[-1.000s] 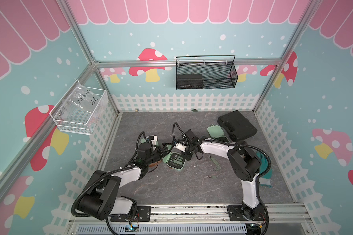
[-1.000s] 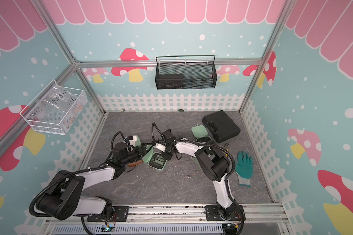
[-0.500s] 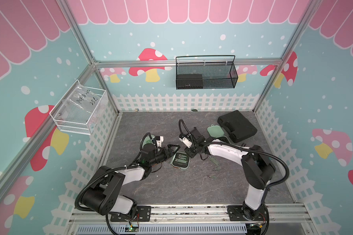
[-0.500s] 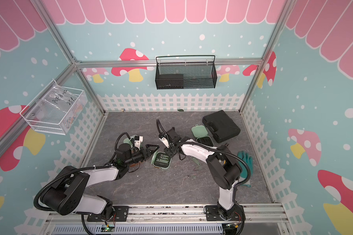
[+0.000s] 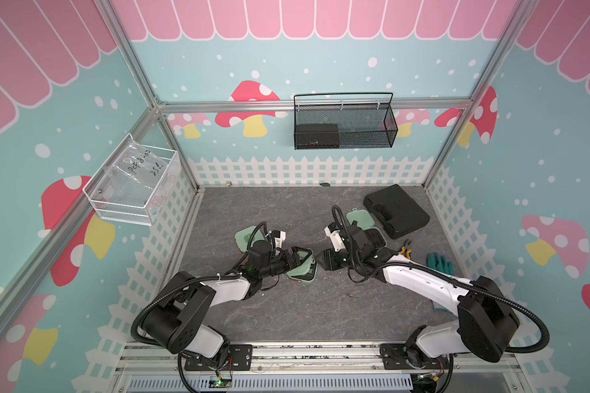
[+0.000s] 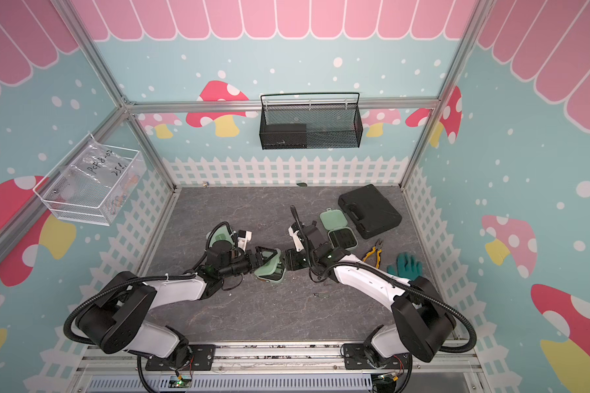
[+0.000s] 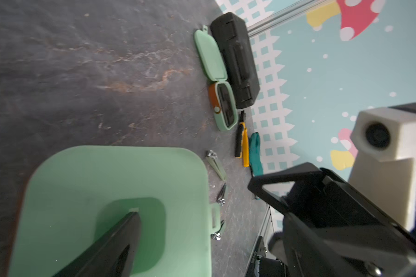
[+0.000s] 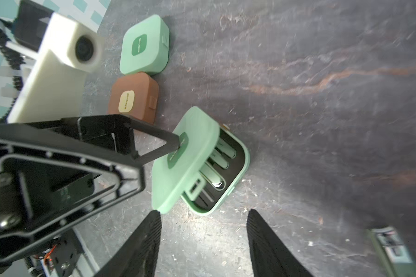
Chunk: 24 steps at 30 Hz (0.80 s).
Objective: Organize nail clipper sets
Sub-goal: Close the storage box at the center of the board.
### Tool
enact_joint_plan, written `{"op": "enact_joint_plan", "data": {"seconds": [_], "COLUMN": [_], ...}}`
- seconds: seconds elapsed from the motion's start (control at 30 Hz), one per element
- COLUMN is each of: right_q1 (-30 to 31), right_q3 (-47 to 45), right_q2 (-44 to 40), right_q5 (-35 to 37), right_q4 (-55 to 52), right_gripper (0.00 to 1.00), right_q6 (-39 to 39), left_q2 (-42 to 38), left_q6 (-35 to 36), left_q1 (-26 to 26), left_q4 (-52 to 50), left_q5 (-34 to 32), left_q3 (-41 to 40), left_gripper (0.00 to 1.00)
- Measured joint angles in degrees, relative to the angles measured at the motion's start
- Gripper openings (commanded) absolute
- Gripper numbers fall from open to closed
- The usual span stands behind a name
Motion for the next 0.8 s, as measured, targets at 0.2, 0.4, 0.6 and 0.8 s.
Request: {"op": "enact_joint_plan", "data": {"seconds": [0.2, 0.4, 0.6, 0.8], "right_q1": [0.0, 0.0, 0.0, -0.1], "right_q3": [-0.2, -0.3, 0.1, 4.5], "right_q2": [4.8, 10.8, 16.6, 20.0], "right_q5": [-2.5, -3.0, -3.2, -2.8], "right_q4": [4.3, 6.9, 7.9, 7.9], "right_gripper": [0.59, 0.49, 0.36, 0.32], "right_q6": [4.1, 5.5, 4.7, 1.1], "left_q2": [4.2, 4.6, 0.5, -4.2], "left_q6": [0.7, 2.0, 5.7, 10.8], "left_q1": [-0.2, -0.2, -0.3, -0.3], "left_q4": [0.2, -1.6, -12.8, -31.6], "left_q5": [-1.0, -1.6, -5.6, -14.5], "left_q3": [1.2, 2.6, 4.7, 9.5], "left_gripper": [0.90, 0.90, 0.90, 0.91]}}
